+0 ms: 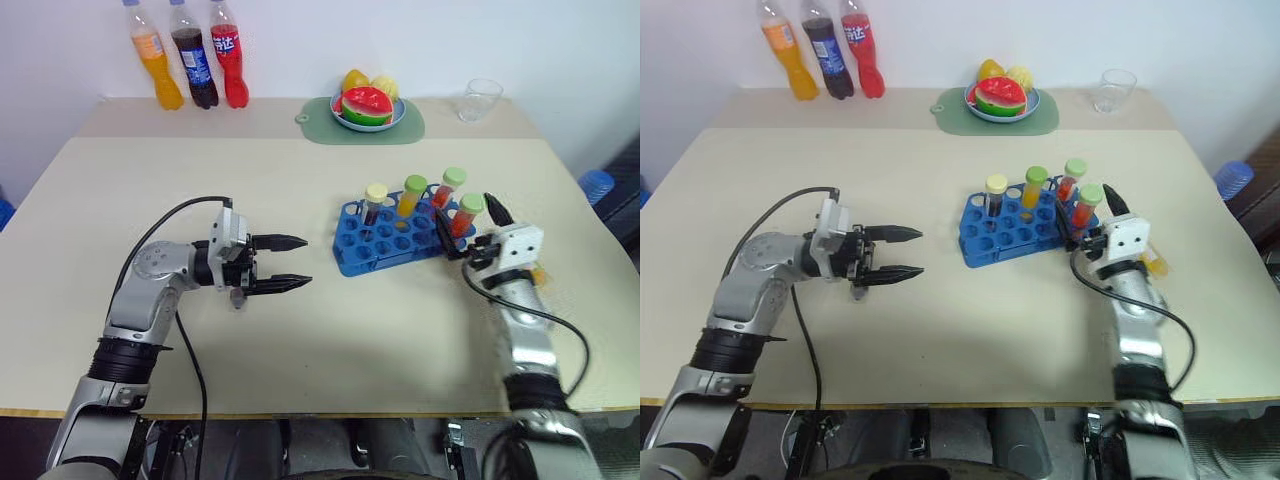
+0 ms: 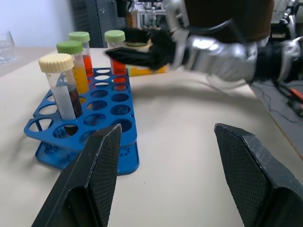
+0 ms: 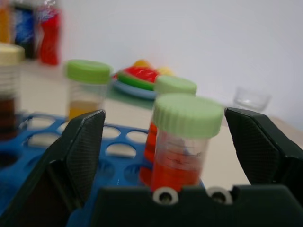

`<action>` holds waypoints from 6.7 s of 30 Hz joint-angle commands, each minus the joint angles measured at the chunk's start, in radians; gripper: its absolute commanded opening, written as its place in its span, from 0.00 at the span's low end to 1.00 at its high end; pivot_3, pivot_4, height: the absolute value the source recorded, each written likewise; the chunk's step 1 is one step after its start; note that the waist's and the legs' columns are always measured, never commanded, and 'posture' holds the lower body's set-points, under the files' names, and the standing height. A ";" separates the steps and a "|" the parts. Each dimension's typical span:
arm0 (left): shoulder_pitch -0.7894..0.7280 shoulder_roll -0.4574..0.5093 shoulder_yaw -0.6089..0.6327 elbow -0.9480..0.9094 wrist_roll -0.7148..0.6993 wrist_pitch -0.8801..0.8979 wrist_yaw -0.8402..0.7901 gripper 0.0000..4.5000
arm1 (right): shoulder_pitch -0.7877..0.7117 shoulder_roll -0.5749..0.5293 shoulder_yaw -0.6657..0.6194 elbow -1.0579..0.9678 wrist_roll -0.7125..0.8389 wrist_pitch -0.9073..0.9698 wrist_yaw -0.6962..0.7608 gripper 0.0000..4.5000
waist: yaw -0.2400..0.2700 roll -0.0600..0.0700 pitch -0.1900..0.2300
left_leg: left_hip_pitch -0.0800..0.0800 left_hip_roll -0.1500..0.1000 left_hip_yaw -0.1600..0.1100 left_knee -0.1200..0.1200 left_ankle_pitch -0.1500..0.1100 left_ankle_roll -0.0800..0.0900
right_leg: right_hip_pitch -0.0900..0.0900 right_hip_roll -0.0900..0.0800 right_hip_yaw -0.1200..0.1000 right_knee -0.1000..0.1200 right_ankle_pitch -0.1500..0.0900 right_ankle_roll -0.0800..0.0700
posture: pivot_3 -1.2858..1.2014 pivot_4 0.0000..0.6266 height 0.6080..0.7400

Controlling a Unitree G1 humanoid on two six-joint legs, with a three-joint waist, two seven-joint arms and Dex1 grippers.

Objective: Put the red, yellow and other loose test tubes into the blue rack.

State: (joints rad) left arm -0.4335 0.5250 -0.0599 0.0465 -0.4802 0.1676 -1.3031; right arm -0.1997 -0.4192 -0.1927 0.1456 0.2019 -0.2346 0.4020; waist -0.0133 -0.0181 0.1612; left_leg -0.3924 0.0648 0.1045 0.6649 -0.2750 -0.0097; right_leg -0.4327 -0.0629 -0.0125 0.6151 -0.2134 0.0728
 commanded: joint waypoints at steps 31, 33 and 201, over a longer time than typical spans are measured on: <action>0.008 0.017 -0.046 -0.075 0.014 -0.008 -0.050 0.72 | -0.705 -0.553 0.364 0.782 -0.124 0.828 0.694 0.98 | 0.001 -0.001 0.002 | -0.015 -0.001 0.002 0.002 -0.001 0.002 | -0.014 0.000 0.002 -0.002 0.000 0.000 | 0.52 0.24 1.00; 0.013 0.019 -0.046 -0.092 0.013 0.000 -0.041 0.72 | -0.719 -0.540 0.378 0.827 -0.155 0.808 0.702 0.98 | 0.000 -0.001 0.002 | -0.015 -0.001 0.002 0.002 -0.001 0.002 | -0.014 0.000 0.002 -0.002 0.000 0.000 | 0.52 0.24 1.00; -0.464 0.041 -0.026 -0.059 -0.505 0.668 0.627 0.17 | 0.269 -0.263 -0.019 -0.444 0.070 0.301 0.355 1.00 | 0.029 -0.007 0.008 | 0.000 -0.009 -0.004 0.001 0.002 -0.005 | 0.003 -0.003 0.003 0.000 -0.001 0.002 | 0.52 0.24 1.00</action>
State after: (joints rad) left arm -0.8727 0.5680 -0.0326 -0.0235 -1.1483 1.0358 -0.5073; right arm 0.0364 -0.7022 -0.1697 -0.2448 0.2932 0.0313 0.8303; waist 0.0156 -0.0248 0.1693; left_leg -0.3918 0.0548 0.0989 0.6658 -0.2728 -0.0141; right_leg -0.4292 -0.0658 -0.0098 0.6145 -0.2146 0.0748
